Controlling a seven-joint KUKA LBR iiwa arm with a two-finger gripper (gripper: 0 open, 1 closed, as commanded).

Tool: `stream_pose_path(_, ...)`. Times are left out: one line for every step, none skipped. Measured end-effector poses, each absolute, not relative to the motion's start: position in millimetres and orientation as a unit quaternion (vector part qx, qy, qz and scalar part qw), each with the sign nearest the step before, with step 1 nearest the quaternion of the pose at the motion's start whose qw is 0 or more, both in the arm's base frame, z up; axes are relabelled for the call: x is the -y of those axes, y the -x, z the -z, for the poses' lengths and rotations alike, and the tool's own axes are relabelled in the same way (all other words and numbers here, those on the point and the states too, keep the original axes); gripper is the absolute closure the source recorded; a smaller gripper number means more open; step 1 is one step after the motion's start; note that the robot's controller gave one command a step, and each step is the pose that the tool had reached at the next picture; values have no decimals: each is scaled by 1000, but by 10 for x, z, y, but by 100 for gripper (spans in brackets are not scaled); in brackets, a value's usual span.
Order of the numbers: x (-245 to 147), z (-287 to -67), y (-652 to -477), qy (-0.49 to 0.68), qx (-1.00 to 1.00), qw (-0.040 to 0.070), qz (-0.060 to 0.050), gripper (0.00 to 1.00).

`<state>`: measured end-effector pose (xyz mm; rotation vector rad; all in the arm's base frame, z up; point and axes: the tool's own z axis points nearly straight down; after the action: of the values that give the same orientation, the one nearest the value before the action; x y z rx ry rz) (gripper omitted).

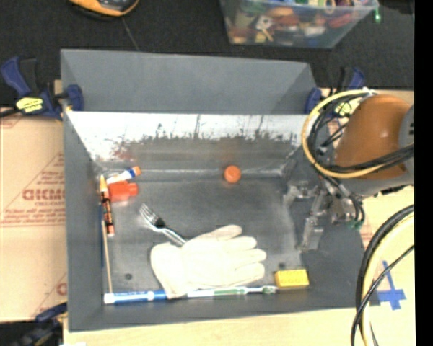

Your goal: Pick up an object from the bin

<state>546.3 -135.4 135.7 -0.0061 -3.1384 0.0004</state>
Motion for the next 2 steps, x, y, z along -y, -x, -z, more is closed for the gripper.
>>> stream_pose_path(1351,-1391,-5484,0,1000,-2,-1,0)
stream_pose_path(916,-1197,-5673,-16,1000,-2,0,0)
